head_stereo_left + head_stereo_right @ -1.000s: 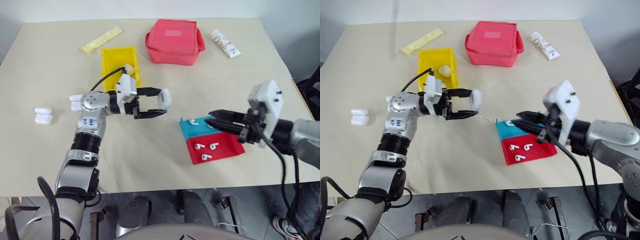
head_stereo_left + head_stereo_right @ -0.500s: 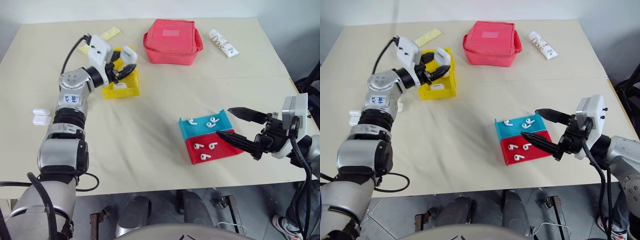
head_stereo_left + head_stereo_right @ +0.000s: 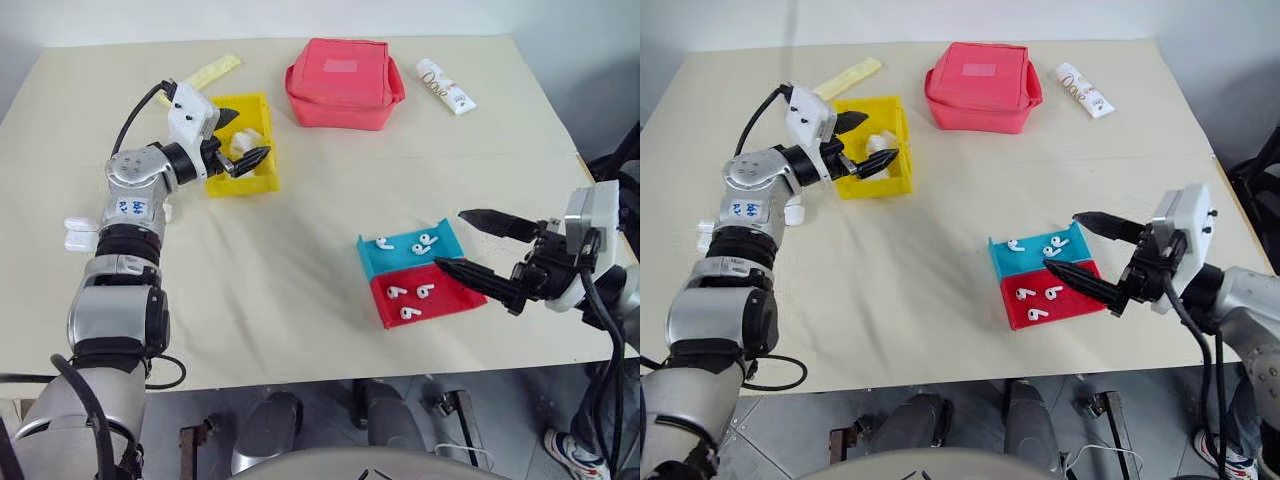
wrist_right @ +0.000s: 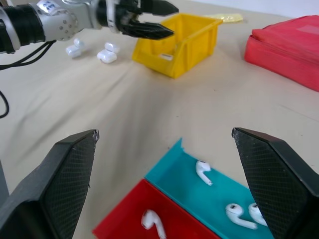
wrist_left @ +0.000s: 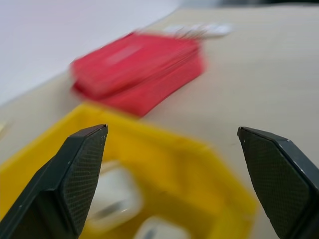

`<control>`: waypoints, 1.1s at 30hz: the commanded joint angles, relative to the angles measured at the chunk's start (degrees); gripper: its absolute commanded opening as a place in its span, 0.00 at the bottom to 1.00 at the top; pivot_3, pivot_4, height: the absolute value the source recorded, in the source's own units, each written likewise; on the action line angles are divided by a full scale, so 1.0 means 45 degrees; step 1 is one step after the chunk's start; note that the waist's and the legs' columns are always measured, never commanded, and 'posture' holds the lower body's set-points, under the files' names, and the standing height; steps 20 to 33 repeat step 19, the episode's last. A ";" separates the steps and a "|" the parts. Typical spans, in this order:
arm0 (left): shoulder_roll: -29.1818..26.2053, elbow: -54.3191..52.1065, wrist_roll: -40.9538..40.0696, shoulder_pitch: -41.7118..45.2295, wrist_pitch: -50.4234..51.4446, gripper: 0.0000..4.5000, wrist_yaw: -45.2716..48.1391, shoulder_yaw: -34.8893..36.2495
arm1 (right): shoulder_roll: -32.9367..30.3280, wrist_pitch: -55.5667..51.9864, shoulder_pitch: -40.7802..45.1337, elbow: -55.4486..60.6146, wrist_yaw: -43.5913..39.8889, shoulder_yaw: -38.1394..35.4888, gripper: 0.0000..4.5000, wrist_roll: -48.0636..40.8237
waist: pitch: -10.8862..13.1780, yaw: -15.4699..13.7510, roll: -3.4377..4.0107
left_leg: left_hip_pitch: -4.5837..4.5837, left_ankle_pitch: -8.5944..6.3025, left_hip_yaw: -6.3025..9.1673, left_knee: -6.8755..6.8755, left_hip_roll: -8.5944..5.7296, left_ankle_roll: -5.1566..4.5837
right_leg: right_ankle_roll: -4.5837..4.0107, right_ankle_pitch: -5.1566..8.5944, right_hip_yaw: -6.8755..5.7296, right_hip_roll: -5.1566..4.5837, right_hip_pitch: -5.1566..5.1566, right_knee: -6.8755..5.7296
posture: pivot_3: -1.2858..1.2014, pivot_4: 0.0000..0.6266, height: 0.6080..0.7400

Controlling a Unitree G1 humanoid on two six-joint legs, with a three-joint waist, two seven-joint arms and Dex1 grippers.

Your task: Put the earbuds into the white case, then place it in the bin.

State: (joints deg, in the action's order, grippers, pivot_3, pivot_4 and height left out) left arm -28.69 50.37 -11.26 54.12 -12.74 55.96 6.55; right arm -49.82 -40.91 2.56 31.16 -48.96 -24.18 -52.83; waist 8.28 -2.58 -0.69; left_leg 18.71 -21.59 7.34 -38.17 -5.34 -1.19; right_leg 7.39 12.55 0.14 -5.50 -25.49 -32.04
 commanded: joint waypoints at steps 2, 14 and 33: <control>-0.1001 -0.4176 -0.1860 -0.2398 0.1731 0.99 0.1949 0.0573 | -0.0774 0.0537 0.0395 -0.0896 -0.1799 0.0210 1.00 0.0242 | -0.0005 0.0132 0.0010 | -0.0004 -0.0001 -0.0002 0.0002 0.0008 0.0003 | -0.0002 0.0000 0.0000 -0.0007 0.0000 0.0000 | 0.52 0.24 1.00; -0.3512 -0.7213 -0.3541 -0.8217 0.2858 0.99 0.4879 0.1885 | -0.2551 0.4128 0.1222 -0.6385 -0.7359 0.2007 1.00 0.3649 | 0.0000 0.0122 0.0049 | -0.0054 -0.0020 -0.0042 0.0010 -0.0004 -0.0024 | -0.0018 0.0009 0.0007 0.0000 0.0034 -0.0003 | 0.52 0.24 1.00; -0.3547 -0.7568 -0.3692 -0.8720 0.2728 0.99 0.4721 0.2225 | -0.2443 0.4612 0.2041 -0.7735 -0.7948 0.2431 1.00 0.4306 | 0.0002 0.0099 0.0056 | -0.0057 -0.0025 -0.0042 0.0012 0.0006 -0.0017 | -0.0020 0.0010 0.0007 -0.0008 0.0035 -0.0005 | 0.52 0.24 1.00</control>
